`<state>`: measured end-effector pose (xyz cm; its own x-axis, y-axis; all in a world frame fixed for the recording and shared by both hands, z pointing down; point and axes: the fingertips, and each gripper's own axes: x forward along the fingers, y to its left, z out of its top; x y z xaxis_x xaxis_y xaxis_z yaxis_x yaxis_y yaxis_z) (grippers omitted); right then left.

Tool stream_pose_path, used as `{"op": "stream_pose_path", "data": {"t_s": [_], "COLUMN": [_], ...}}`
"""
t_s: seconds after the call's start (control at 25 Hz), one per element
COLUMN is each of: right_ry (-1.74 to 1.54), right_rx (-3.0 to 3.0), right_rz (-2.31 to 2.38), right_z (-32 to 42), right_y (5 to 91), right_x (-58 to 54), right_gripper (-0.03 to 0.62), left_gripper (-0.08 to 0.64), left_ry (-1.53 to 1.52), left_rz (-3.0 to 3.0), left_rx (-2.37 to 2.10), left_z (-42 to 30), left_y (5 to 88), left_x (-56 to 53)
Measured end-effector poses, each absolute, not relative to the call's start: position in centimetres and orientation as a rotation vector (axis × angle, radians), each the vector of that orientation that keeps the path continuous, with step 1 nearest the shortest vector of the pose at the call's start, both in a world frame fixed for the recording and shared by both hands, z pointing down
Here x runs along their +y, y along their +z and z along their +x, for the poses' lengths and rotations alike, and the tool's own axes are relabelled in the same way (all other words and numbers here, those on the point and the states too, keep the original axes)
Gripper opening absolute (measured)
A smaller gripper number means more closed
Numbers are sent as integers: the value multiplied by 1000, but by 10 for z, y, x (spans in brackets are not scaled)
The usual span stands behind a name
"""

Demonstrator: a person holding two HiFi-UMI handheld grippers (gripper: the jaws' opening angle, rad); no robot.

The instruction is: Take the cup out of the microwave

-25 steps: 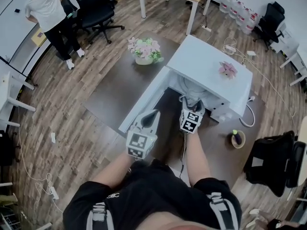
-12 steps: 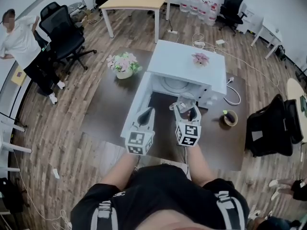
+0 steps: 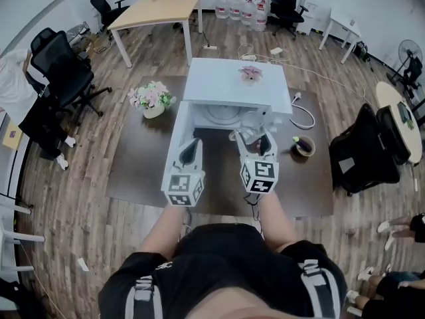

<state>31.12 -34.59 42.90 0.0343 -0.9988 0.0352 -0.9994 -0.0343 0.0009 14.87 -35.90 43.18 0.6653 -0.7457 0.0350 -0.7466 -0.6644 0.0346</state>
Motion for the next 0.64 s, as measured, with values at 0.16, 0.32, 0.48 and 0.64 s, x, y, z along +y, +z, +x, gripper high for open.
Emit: {"op": "stream_pose_path", "data": {"t_s": [0.16,0.32,0.48,0.64], "right_ry": [39,19,20,23], "right_rx": [-2146,-2173,-2191,-2197], "right_rz": [2248,2256,2256,2256], "right_z": [311,308,309,313], "right_y": [431,429,432,434], "right_x": [-342,-342,-345,-348], "right_gripper": [334,334,334,334], "left_gripper": [2,2,2,2], "left_ry": [33,48,56,58], "left_rz": [2843,2844,2847,2846], "left_rx": [-1251,-1255,-1262,-1268], "left_z": [153,153,155,158], "left_y": [429,431,432,432], "left_x": [-360,-362,-365,-366]}}
